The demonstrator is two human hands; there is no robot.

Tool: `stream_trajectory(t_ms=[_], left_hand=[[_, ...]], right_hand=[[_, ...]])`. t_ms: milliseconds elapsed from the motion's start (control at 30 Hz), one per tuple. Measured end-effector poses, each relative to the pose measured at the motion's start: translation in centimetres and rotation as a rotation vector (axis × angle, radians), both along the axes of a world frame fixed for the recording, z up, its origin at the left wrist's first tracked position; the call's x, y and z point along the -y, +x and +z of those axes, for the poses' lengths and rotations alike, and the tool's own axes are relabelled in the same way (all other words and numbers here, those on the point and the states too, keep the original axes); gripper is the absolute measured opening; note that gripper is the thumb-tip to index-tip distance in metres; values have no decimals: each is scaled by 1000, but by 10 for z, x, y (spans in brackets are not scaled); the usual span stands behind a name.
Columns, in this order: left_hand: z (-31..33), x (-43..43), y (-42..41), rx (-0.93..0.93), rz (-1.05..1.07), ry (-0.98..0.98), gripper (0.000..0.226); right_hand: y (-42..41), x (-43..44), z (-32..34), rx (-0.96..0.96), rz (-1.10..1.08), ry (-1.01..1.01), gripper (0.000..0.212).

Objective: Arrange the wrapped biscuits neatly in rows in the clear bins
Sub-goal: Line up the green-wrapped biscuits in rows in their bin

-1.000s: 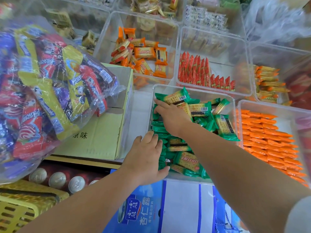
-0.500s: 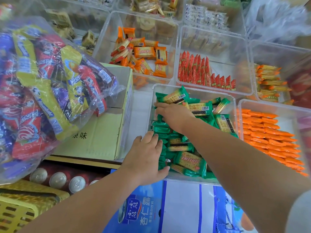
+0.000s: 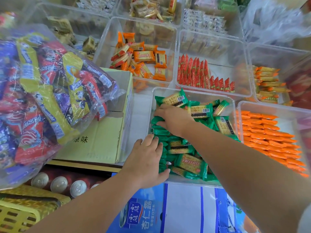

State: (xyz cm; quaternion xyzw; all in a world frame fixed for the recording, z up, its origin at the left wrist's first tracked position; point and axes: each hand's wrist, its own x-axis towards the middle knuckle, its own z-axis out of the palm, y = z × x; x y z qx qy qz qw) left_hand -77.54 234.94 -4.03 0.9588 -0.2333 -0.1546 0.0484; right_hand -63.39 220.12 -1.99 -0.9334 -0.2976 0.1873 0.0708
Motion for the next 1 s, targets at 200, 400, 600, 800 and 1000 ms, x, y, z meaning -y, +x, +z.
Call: stream_trajectory(t_ms=[200, 400, 600, 800, 1000], left_hand=[[2, 1, 1, -12, -16, 59, 99], [3, 3, 2, -19, -41, 102, 101], [9, 9, 3, 6, -46, 119, 104], [12, 18, 25, 104, -71, 109, 107], [0, 19, 49, 10, -43, 247, 112]], right_hand=[[-28, 8, -9, 75, -334, 190, 33], [-41, 12, -20, -84, -307, 15, 47], [-38, 14, -22, 55, -214, -64, 46], [-30, 26, -18, -104, -289, 149, 40], [-16, 28, -10, -202, -707, 435, 46]])
